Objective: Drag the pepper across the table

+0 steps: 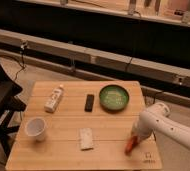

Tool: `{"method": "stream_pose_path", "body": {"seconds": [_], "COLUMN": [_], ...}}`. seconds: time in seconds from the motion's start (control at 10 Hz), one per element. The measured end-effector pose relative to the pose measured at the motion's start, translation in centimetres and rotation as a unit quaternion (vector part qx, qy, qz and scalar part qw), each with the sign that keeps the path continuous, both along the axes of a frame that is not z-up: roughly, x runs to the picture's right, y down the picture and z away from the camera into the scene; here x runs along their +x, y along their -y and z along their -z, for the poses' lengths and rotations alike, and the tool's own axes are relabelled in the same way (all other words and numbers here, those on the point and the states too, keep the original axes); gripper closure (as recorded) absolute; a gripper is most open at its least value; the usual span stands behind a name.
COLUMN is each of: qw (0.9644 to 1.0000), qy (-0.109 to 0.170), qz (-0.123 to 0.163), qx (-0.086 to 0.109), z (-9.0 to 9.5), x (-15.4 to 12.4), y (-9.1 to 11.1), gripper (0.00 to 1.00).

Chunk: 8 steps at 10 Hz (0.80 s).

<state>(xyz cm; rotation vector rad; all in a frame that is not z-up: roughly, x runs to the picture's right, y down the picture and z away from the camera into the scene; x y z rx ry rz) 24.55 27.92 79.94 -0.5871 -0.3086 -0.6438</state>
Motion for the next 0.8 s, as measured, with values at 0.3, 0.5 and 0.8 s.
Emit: {"method": "stream_pose_path", "body": {"seconds": [0.3, 0.5, 0.8], "qw": [0.9999, 0.9999, 0.9996], "qy": [-0.005, -0.005, 0.015], "qz": [-0.010, -0.011, -0.017], "qx": [0.002, 0.001, 0.018], "z": [0.3, 0.5, 1.0], "x": [-0.2, 0.0, -1.5], "y": [-0.3, -0.4, 1.0], "gripper": [0.21, 0.21, 0.21]}}
